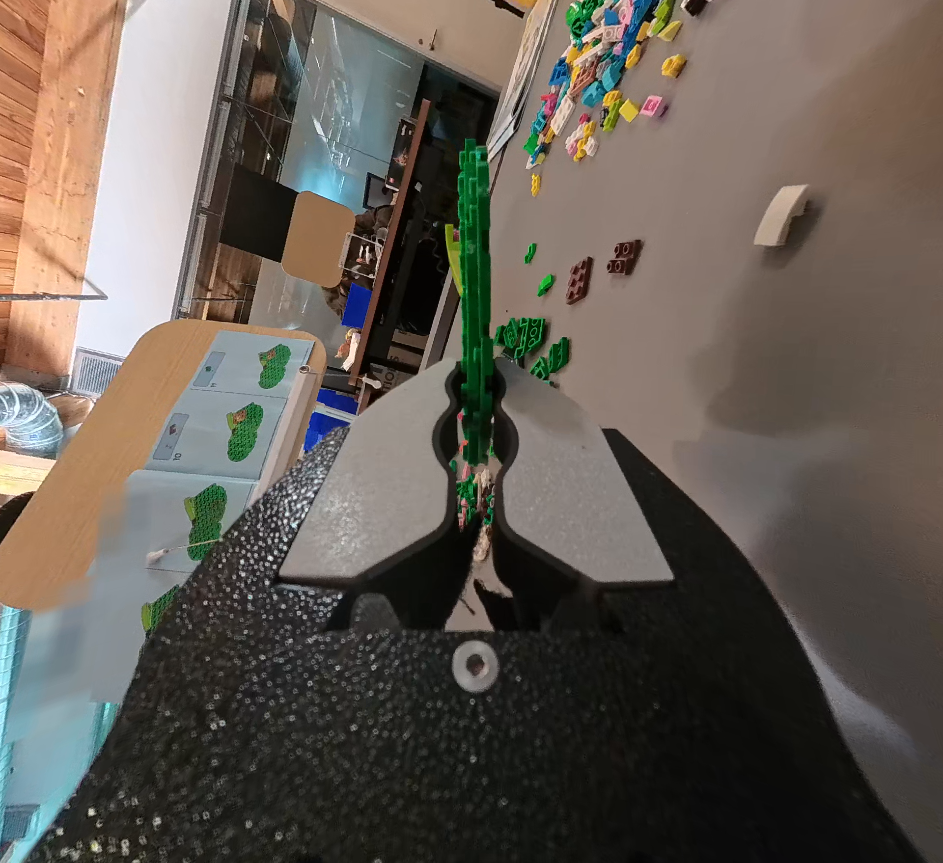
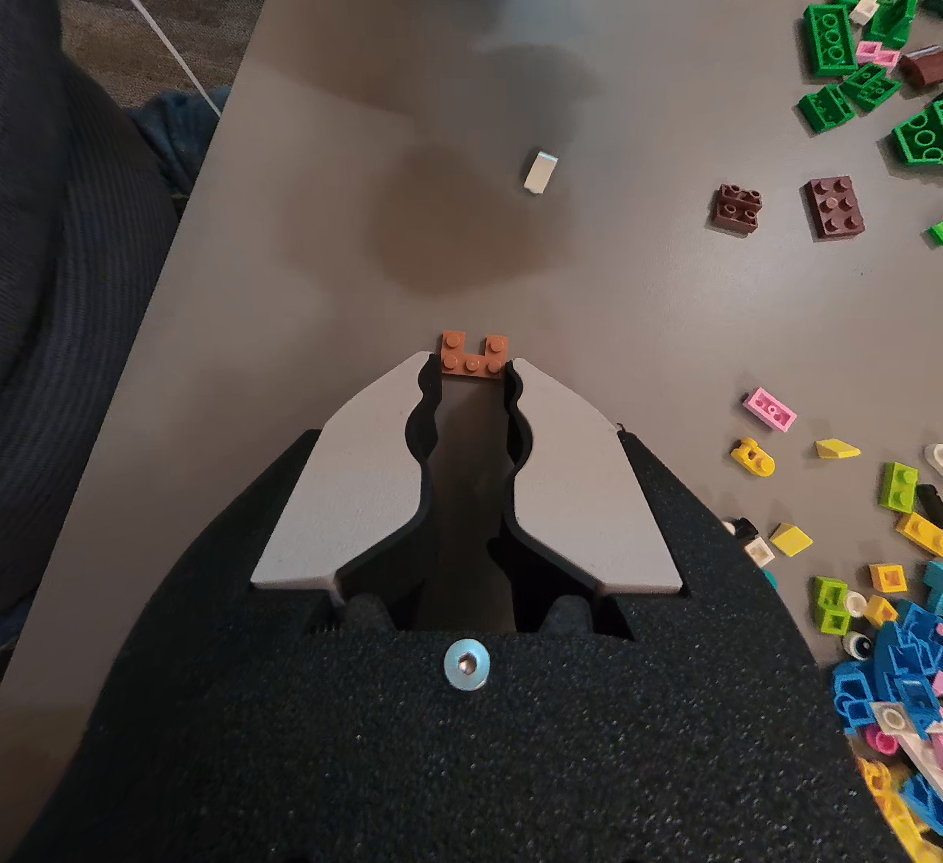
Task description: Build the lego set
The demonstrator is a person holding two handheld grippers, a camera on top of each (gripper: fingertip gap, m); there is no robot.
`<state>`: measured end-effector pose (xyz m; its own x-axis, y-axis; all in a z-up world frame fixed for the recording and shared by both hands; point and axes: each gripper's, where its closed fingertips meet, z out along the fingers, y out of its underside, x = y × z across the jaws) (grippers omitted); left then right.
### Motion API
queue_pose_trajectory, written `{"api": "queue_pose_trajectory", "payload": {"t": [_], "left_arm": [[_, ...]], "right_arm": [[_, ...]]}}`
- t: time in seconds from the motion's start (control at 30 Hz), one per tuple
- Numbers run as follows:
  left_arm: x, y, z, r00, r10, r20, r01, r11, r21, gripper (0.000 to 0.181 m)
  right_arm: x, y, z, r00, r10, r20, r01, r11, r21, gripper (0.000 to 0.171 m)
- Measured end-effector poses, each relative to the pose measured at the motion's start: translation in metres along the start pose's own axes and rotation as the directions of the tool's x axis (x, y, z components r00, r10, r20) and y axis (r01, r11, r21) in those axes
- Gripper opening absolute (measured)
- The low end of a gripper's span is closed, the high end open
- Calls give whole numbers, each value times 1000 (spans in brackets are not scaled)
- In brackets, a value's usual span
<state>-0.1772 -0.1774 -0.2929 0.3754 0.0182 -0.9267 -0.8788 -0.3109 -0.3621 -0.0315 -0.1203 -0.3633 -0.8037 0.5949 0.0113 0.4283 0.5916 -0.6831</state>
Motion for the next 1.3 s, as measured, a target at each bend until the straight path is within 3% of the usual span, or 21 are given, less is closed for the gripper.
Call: {"api": "queue_pose_trajectory", "payload": {"t": [0.37,0.7,0.9,1.3], "left_arm": [[4,4,1,999,21,-25,-21,1000,-16,8],[-4,9,-2,999,-51,-15,52,999,7,8],[-2,5,-3,999,-30,-14,31,999,22,8],[1,-2,-4,999,-35,-37,37,998,58,8]], "right_arm": [[19,-19,-19,998,-52,-32,53,998,39,22],[78,-110,-63,945,-297,-134,306,951,52,22],[85,-139,-54,933,-340,-115,346,937,40,21],[75,-129,-24,944,-328,17,329,944,-14,21]]}}
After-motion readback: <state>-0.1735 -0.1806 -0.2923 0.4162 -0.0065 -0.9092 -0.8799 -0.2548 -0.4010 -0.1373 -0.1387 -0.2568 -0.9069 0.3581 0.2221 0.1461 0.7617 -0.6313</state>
